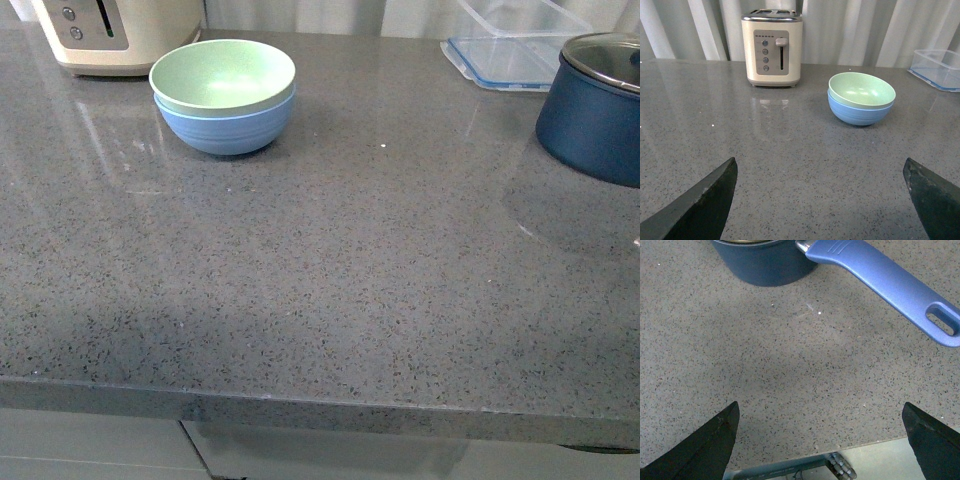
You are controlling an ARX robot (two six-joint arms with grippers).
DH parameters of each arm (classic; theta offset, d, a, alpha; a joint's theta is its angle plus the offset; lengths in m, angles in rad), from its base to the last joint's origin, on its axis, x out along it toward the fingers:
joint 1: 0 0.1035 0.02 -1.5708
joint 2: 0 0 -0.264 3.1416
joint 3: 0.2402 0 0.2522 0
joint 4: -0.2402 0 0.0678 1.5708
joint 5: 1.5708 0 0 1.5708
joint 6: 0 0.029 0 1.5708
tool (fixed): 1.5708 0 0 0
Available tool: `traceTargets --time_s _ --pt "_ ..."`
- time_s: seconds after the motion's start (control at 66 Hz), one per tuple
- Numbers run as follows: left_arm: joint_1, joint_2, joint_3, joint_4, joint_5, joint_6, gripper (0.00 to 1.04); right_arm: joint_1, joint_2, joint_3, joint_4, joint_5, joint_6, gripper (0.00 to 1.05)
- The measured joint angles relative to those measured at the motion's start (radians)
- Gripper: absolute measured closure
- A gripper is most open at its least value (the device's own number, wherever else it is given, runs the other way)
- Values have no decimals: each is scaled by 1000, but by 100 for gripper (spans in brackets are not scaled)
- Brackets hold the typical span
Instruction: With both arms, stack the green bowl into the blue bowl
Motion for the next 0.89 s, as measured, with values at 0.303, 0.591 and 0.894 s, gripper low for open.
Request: traceTargets --time_s 0.303,0.591,0.894 --pt "0 0 0 0 -1 0 7 81 -274 -534 1022 -42 -74 76" --pt "0 0 0 0 -1 0 7 205 -429 -658 988 80 -81 104" --pt "0 0 0 0 -1 0 7 214 -576 -719 903 86 -81 104"
